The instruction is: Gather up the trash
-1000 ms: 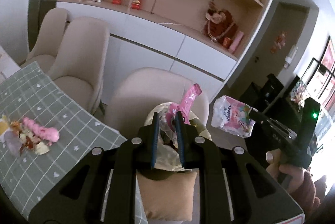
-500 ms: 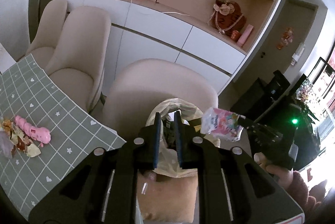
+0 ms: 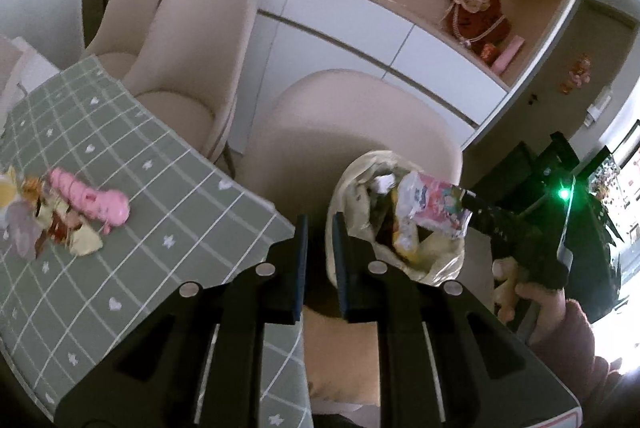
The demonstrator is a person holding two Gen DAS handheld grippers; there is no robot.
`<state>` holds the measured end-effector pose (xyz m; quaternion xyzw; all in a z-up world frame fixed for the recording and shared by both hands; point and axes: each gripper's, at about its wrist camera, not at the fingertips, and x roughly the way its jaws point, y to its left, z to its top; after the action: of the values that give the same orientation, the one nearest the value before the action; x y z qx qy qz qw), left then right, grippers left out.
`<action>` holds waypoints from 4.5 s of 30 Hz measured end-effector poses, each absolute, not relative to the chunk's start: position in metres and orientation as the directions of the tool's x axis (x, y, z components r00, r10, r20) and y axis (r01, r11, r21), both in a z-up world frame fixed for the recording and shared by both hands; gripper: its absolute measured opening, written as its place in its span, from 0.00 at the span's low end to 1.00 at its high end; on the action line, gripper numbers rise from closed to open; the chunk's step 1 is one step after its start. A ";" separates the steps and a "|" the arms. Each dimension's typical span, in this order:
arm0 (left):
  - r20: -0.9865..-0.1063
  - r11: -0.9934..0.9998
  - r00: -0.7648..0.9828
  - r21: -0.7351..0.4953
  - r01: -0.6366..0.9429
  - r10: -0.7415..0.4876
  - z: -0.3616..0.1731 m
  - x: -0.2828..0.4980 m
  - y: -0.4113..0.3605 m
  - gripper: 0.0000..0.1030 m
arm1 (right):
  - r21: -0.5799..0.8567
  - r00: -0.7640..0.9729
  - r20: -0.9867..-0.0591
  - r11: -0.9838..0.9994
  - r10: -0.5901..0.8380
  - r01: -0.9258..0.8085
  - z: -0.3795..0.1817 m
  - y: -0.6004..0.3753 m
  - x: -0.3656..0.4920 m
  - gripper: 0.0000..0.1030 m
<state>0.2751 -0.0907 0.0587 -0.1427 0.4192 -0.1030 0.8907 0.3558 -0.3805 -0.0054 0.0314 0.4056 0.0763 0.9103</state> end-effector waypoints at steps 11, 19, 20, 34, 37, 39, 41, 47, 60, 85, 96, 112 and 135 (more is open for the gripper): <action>-0.756 0.940 0.616 -0.334 -0.071 -0.222 0.049 0.225 -0.033 0.12 | 0.130 0.656 -0.733 0.983 0.182 -0.128 -0.011 -0.363 0.348 0.37; -0.781 0.930 0.609 -0.315 -0.191 -0.140 0.037 0.172 0.026 0.13 | 0.180 0.663 -0.698 0.962 0.271 -0.204 0.010 -0.322 0.313 0.37; -0.783 0.927 0.609 -0.312 -0.210 -0.126 0.036 0.164 0.036 0.13 | 0.185 0.663 -0.694 0.959 0.282 -0.215 0.013 -0.316 0.309 0.37; -0.763 0.861 0.645 -0.359 -0.359 -0.049 0.022 0.121 0.122 0.39 | 0.229 0.516 -0.719 0.860 0.466 -0.457 0.017 -0.194 0.278 0.50; -0.765 0.862 0.641 -0.363 -0.355 -0.058 0.015 0.127 0.122 0.41 | 0.207 0.489 -0.733 0.840 0.473 -0.501 0.012 -0.173 0.276 0.50; -0.765 0.867 0.641 -0.356 -0.348 -0.057 0.012 0.133 0.121 0.43 | 0.199 0.472 -0.747 0.836 0.467 -0.512 0.006 -0.162 0.278 0.50; -0.768 0.875 0.639 -0.343 -0.341 -0.053 0.005 0.143 0.125 0.44 | 0.196 0.461 -0.756 0.834 0.464 -0.517 0.000 -0.152 0.280 0.50; -0.781 0.866 0.623 -0.332 -0.374 -0.031 -0.015 0.174 0.153 0.44 | 0.206 0.432 -0.786 0.847 0.442 -0.490 -0.021 -0.135 0.286 0.50; -0.822 0.824 0.563 -0.258 -0.505 0.087 -0.054 0.232 0.195 0.44 | 0.192 0.385 -0.826 0.848 0.411 -0.494 -0.049 -0.096 0.301 0.50; -0.848 0.860 0.526 -0.309 -0.406 -0.056 -0.049 0.177 0.201 0.05 | 0.202 0.361 -0.815 0.805 0.454 -0.557 -0.053 0.019 0.326 0.50; -0.824 0.823 0.559 -0.382 -0.420 -0.097 -0.051 0.165 0.218 0.21 | 0.210 0.406 -0.829 0.887 0.384 -0.411 -0.078 0.065 0.330 0.47; -0.780 0.869 0.603 -0.404 -0.285 -0.165 -0.054 0.190 0.205 0.40 | 0.216 0.424 -0.845 0.934 0.325 -0.285 -0.065 -0.034 0.299 0.21; -0.792 0.954 0.557 -0.300 0.000 -0.250 -0.067 0.218 0.151 0.05 | 0.200 0.476 -0.851 0.975 0.222 -0.097 -0.052 -0.113 0.168 0.39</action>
<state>0.2175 0.1510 -0.0673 -0.1340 0.4650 -0.0716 0.8722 0.1682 -0.1133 -0.0523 0.0620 0.5033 0.0933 0.8568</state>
